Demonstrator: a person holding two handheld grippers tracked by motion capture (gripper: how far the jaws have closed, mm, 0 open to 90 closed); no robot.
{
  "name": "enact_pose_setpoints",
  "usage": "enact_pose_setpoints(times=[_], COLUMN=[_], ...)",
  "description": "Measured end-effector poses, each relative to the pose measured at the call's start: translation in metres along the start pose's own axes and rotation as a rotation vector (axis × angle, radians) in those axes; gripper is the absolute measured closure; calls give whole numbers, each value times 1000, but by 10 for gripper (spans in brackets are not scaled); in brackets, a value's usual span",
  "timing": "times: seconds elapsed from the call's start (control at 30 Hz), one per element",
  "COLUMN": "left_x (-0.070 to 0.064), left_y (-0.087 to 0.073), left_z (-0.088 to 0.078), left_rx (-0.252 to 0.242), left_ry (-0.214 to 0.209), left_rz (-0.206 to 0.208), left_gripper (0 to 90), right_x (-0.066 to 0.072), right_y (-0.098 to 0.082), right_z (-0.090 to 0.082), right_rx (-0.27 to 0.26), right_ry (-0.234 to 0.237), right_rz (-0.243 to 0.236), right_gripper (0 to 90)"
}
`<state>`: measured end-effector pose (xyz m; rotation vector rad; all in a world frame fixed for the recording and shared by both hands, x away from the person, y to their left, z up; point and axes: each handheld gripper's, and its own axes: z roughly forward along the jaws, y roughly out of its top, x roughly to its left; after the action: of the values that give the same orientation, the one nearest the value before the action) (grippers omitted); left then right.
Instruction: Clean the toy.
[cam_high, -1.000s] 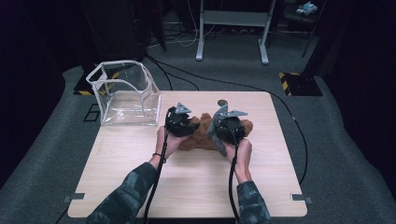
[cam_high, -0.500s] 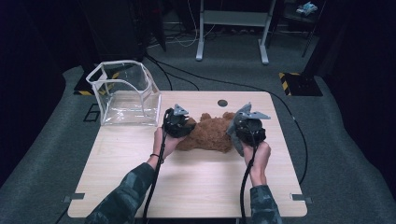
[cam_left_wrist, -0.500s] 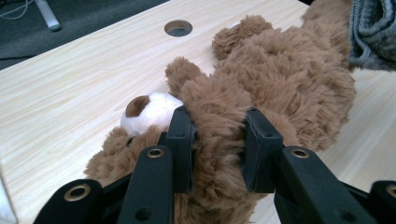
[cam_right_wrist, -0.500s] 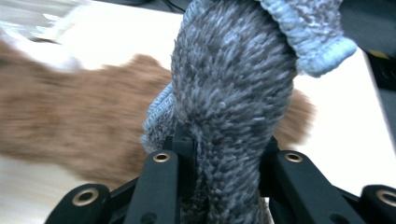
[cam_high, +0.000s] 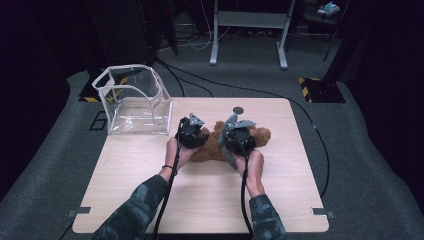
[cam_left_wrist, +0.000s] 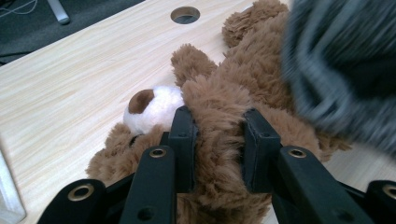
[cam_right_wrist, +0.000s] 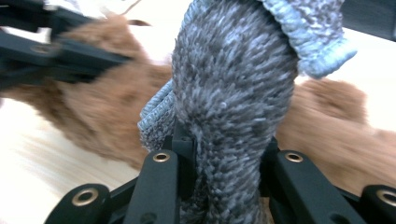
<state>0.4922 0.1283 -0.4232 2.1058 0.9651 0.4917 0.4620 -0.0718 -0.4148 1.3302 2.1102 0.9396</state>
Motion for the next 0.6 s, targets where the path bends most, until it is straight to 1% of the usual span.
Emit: enact_pose_setpoints(times=[0.03, 0.1, 0.13, 0.17, 0.2, 0.23, 0.27, 0.3, 0.33, 0.37, 0.4, 0.47, 0.53, 0.57, 0.6], left_x=[1, 1, 2, 2, 3, 3, 3, 3, 3, 3, 3, 3, 3, 3, 4], left_y=[0, 0, -1, 0, -1, -1, -1, -1, -1, -1, -1, -1, -1, -1, -1], left_z=[0, 0, 0, 0, 0, 0, 0, 0, 0, 0, 0, 0, 0, 0, 0], left_rx=[-1, -3, -5, 6, 2, 4, -3, -6, -7, -7, -7, -6, -4, -10, -5], left_ry=[-3, -4, -5, -7, -8, -9, -9, -10, -12, -11, -11, -12, -15, -15, -18], left_rz=[1, -5, -7, 1, 0, -1, -10, -10, -11, -12, -11, -13, -12, -15, -9], left_gripper=[689, 689, 689, 689, 689, 689, 689, 689, 689, 689, 689, 689, 688, 689, 689], right_x=[-6, -23, -32, -44, -51, -60, -68, -78, -82, -87, -92, -98, -102, -101, -98], right_y=[-2, -6, -8, -12, -14, -17, -20, -25, -26, -29, -31, -34, -36, -36, -35], right_z=[-4, -11, -14, -19, -21, -22, -24, -26, -27, -28, -29, -32, -37, -39, -43], right_rx=[4, -4, -5, -4, -6, -11, -5, -4, -1, 4, 7, 6, -2, -14, -25], right_ry=[-28, -53, -78, -96, -104, -135, -164, -171, -172, -187, -207, -229, -244, -232, -231], right_rz=[14, 38, 49, 74, 95, 109, 117, 148, 158, 176, 173, 189, 196, 202, 193], right_gripper=[709, 712, 712, 712, 713, 713, 713, 712, 712, 712, 712, 712, 712, 711, 711])
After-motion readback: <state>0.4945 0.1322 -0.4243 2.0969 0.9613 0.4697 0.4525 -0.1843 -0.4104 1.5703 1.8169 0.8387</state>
